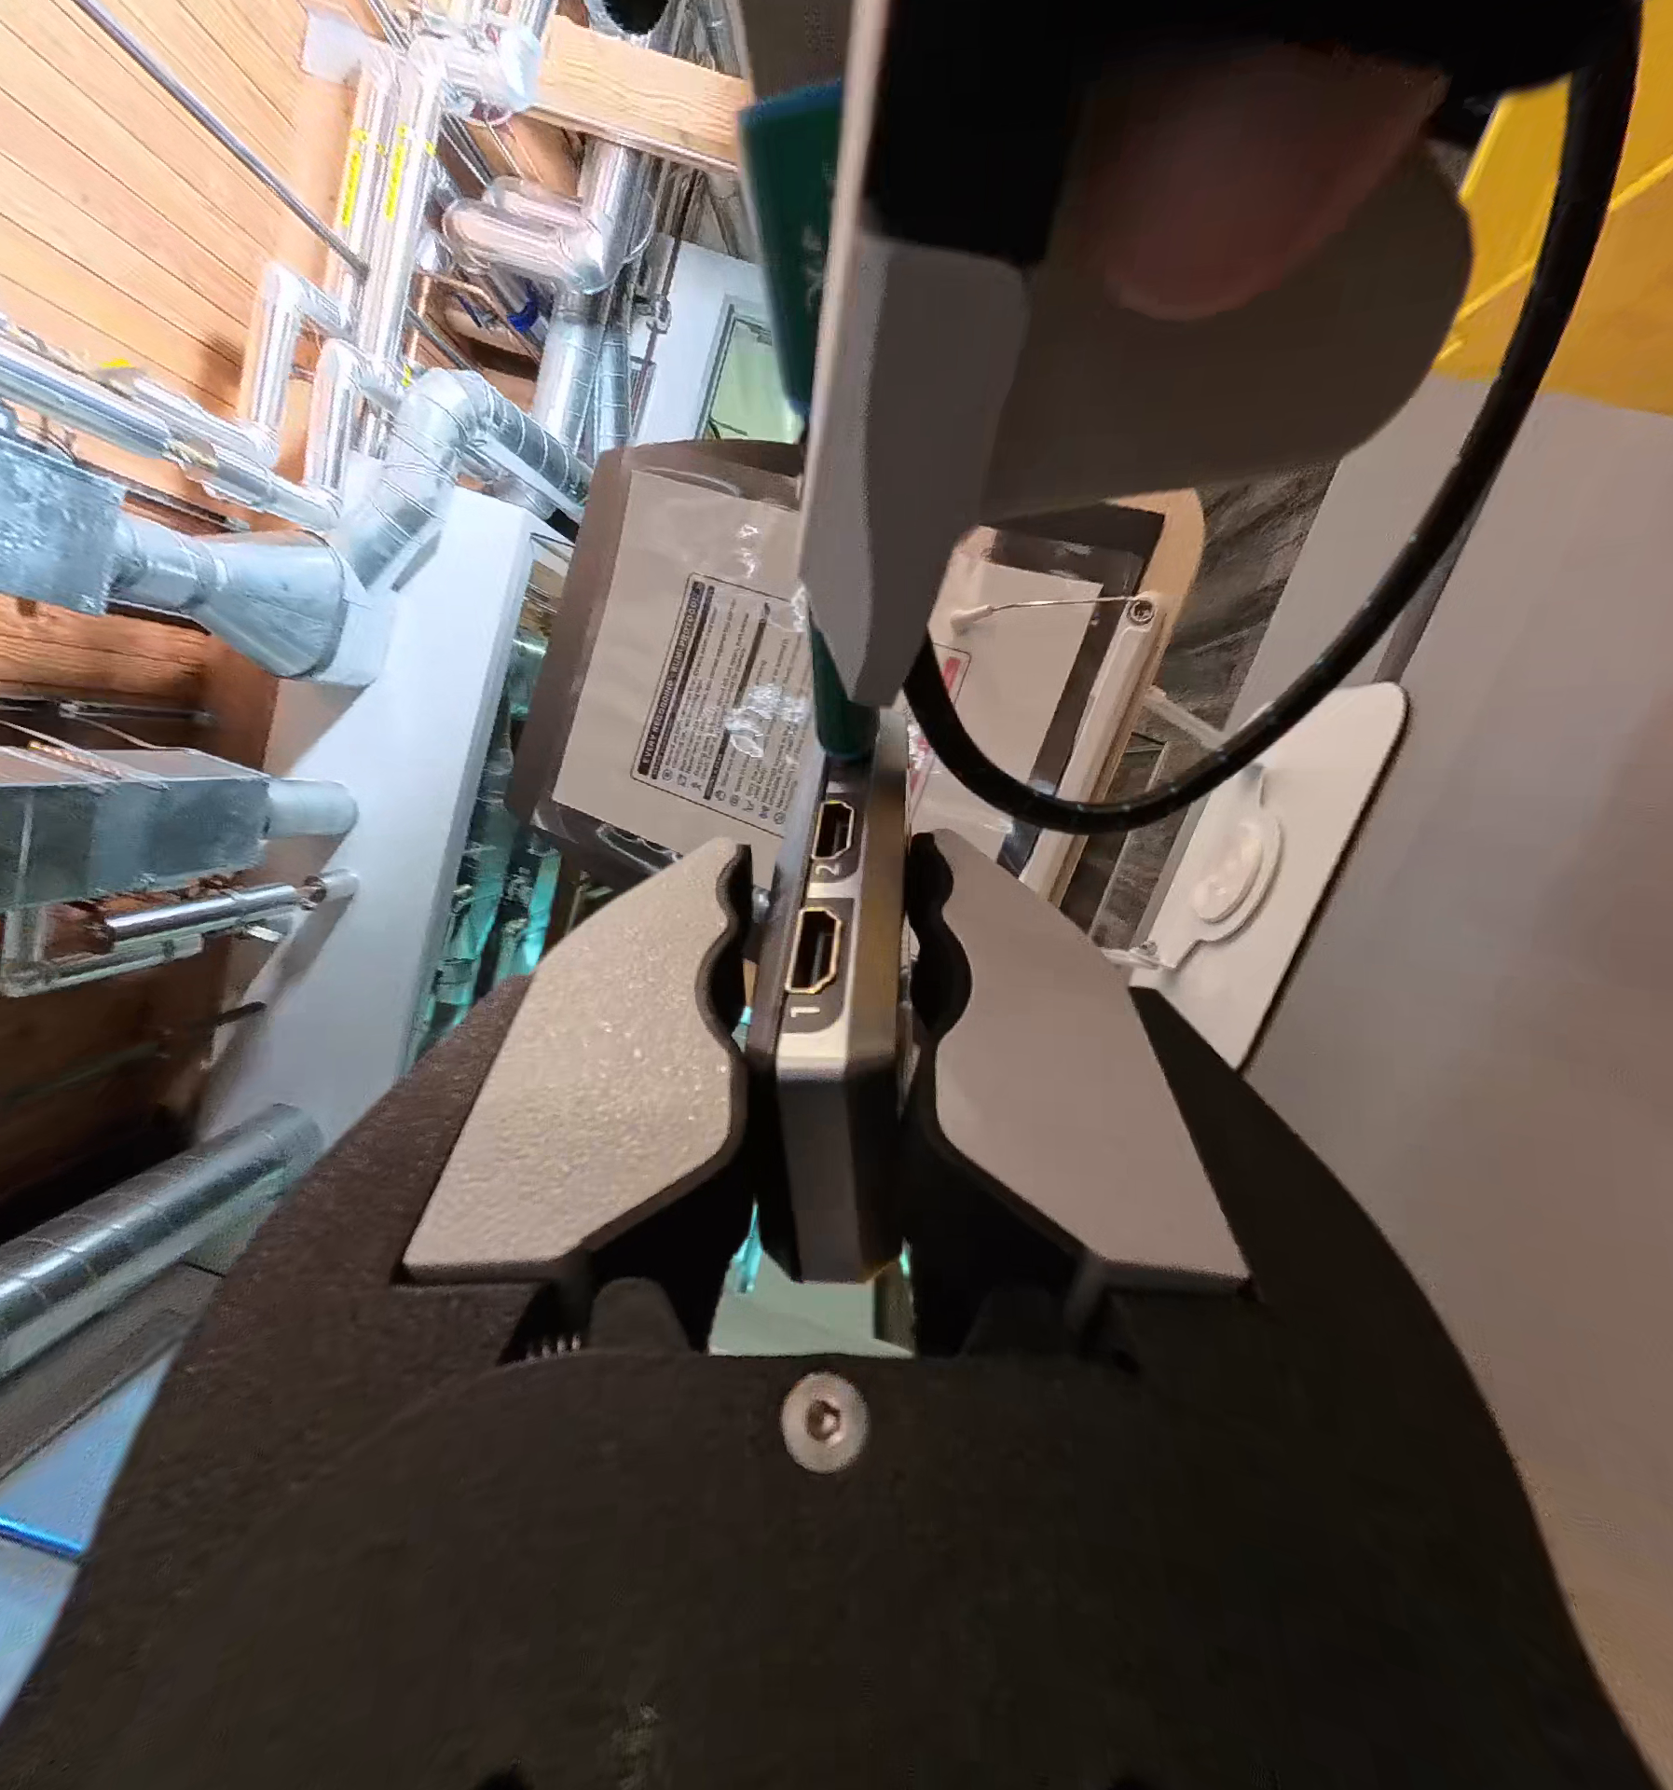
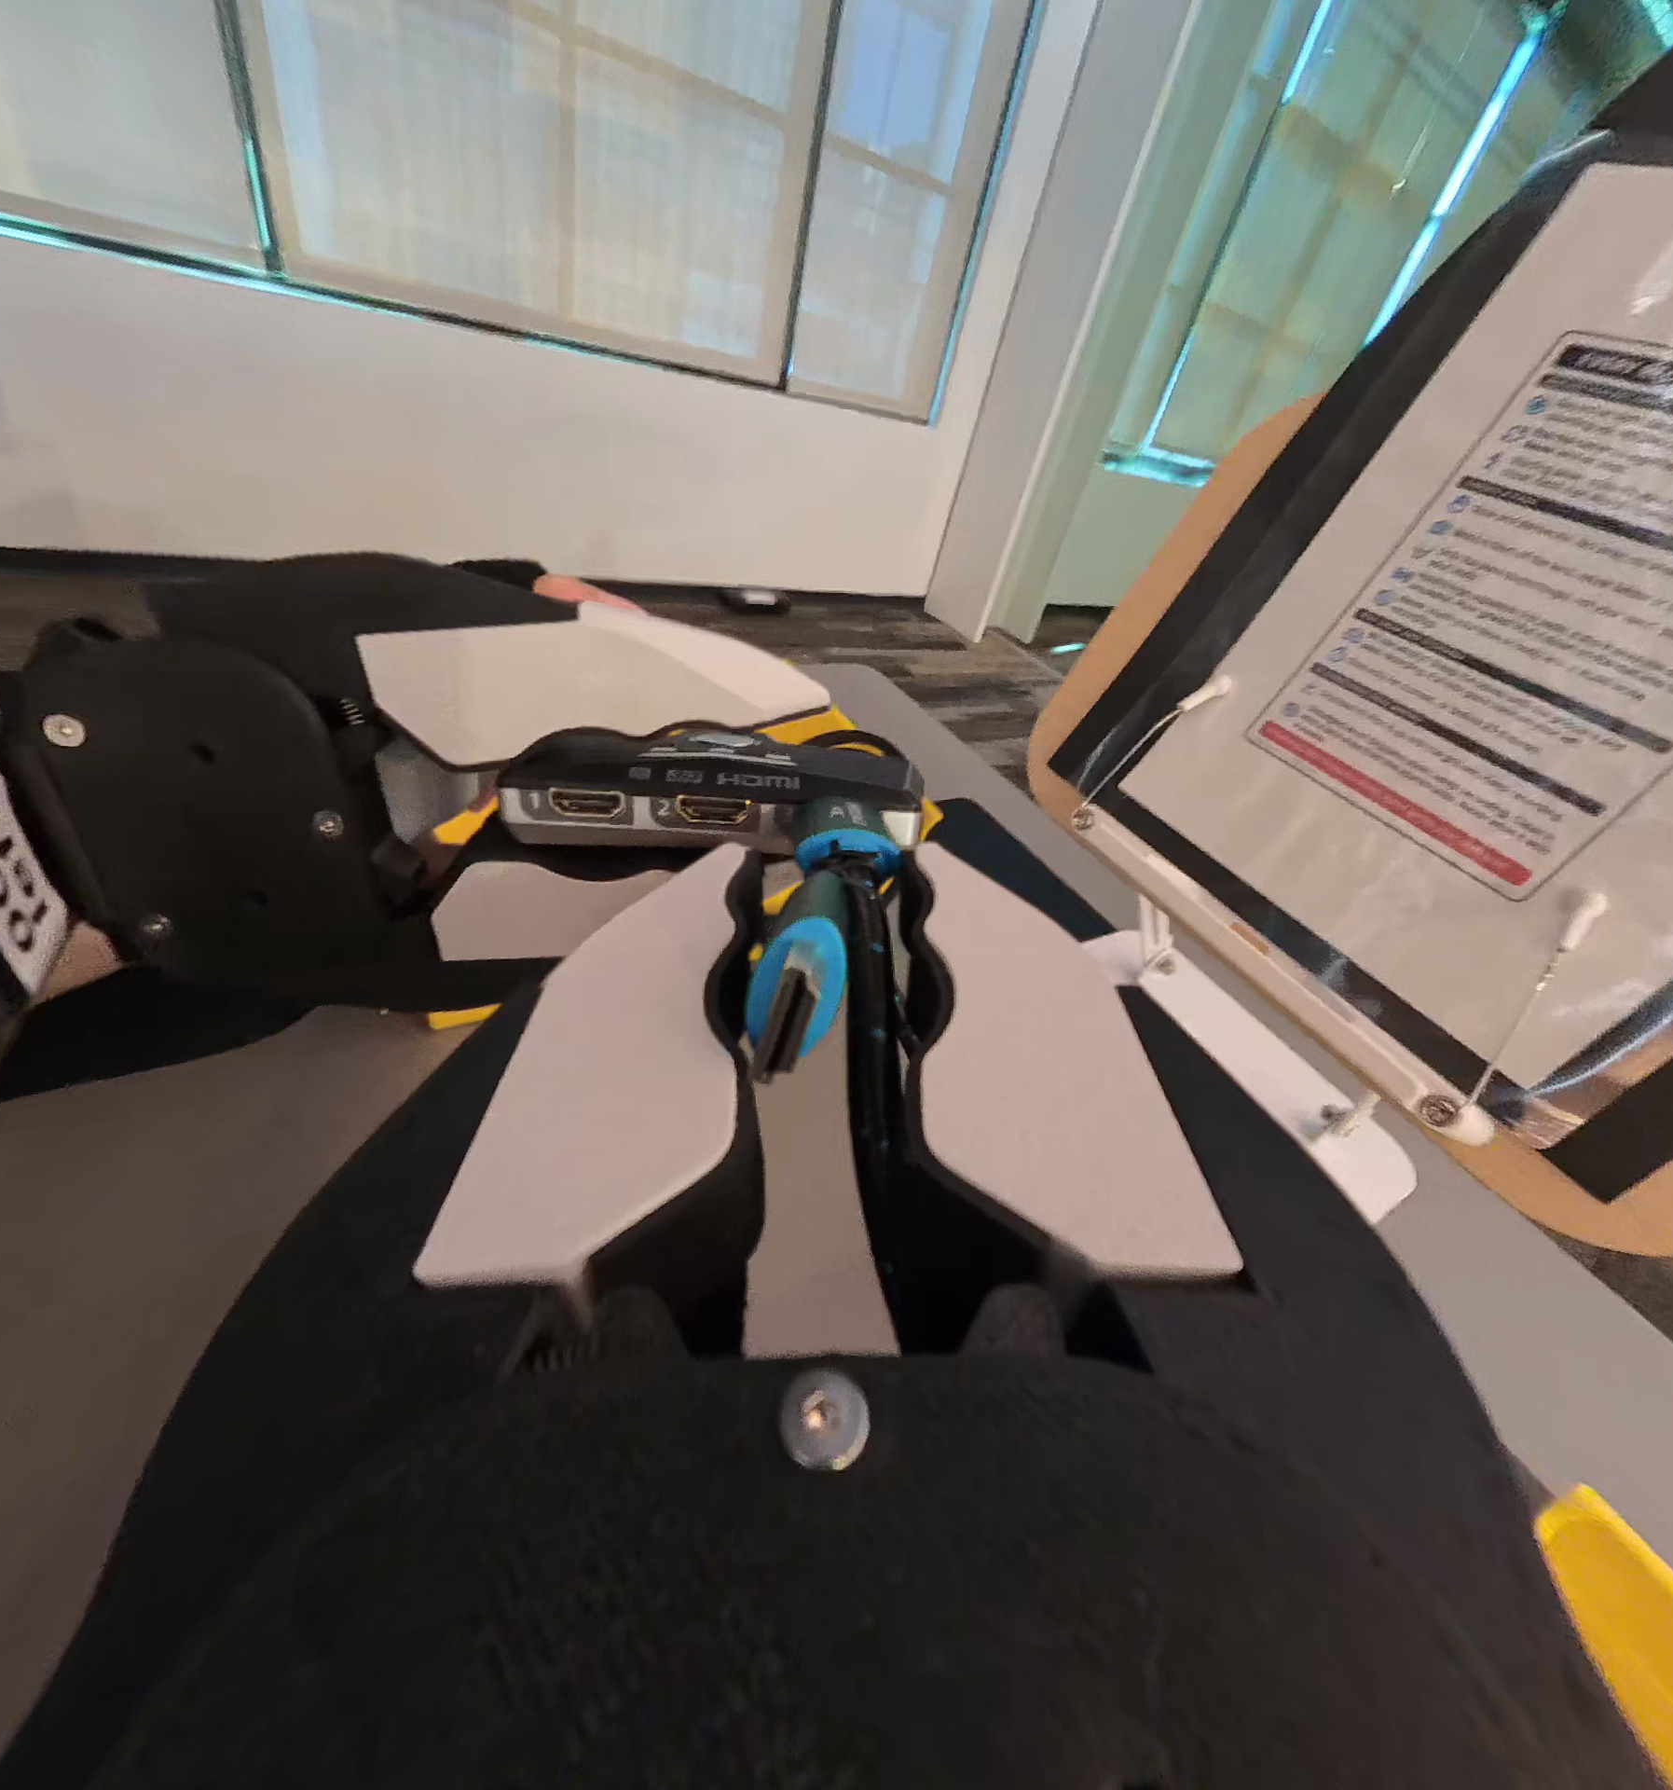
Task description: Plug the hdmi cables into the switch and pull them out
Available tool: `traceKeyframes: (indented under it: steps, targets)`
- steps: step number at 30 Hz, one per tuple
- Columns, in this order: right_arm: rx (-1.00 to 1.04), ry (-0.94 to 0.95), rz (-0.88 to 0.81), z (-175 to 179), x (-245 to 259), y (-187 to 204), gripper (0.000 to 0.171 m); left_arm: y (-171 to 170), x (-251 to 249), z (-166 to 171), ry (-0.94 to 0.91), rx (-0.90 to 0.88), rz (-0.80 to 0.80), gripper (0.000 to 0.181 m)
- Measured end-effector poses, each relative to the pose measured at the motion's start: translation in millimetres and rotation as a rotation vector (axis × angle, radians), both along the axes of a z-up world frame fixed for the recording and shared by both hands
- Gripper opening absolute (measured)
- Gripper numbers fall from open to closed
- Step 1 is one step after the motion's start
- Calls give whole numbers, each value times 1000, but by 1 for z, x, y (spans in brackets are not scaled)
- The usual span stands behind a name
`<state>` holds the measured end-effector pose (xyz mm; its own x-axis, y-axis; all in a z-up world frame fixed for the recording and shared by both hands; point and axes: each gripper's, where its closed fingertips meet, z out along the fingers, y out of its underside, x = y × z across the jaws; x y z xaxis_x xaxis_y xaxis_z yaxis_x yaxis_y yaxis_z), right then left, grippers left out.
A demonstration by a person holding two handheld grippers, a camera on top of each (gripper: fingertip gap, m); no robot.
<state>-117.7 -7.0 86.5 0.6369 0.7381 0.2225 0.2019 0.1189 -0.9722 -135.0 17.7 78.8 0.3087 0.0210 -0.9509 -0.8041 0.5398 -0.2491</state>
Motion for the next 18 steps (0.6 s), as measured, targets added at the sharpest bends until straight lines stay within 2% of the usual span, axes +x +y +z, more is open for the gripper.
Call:
traceKeyframes:
  steps: [3, 7, 11, 14, 18]
  targets:
    - [-55, -124, -36, 1, 10, 0, 35, 0, 1, -1, 15, 3, 5, 31]
    - [-97, -94, 15, 23, 20, -25, 47, 4, 0, -5, 59, 37, 44, 31]
    - [50, -102, -84, 41, 40, -18, 43, -4, 9, -9, 123, 109, 28, 31]
    - [63, -136, -106, 33, 44, -8, 42, -13, 21, -18, 183, 152, 5, 32]
    - [-142, -222, -85, -3, 36, -5, 31, -14, 24, -25, 240, 190, 16, 32]
